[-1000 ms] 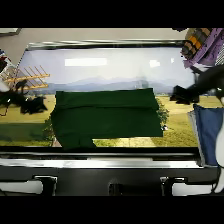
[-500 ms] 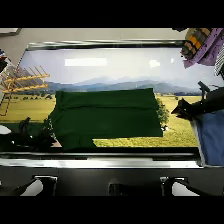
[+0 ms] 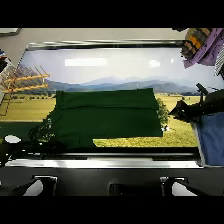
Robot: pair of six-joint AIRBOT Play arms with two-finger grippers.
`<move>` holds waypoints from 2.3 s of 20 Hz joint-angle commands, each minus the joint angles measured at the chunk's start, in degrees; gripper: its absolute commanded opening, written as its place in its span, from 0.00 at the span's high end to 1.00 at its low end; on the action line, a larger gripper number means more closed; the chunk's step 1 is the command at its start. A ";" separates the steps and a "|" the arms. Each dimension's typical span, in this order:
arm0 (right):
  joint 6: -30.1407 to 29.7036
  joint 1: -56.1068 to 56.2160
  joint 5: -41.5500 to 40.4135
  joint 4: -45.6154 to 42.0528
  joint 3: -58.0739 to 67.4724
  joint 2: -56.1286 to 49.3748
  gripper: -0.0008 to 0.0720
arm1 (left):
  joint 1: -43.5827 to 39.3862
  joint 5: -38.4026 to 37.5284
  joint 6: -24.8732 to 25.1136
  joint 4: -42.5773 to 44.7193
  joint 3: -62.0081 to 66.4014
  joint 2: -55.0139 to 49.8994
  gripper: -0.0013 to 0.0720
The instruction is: Fold the clothes and pants, and hang the long-sleeved shirts on hangers.
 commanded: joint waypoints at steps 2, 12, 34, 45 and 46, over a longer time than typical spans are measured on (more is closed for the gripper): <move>0.11 -0.04 -0.50 0.50 -0.04 0.76 0.53 | -1.70 3.10 0.13 -2.12 -0.59 -0.15 0.61; -4.68 -9.29 0.50 7.06 -1.42 4.09 0.50 | -2.21 3.54 0.24 -2.08 -0.52 -0.72 0.96; -4.17 2.14 16.74 2.16 -22.18 -3.45 0.67 | -2.19 3.58 0.63 -2.01 -0.50 -0.72 0.96; 4.11 2.14 1.07 2.29 -22.18 12.20 0.95 | 3.45 -17.14 -8.15 16.63 13.68 11.15 0.97; 5.01 2.14 -1.16 1.57 -22.18 14.23 0.95 | 3.43 -17.77 -9.68 17.20 13.88 13.27 0.97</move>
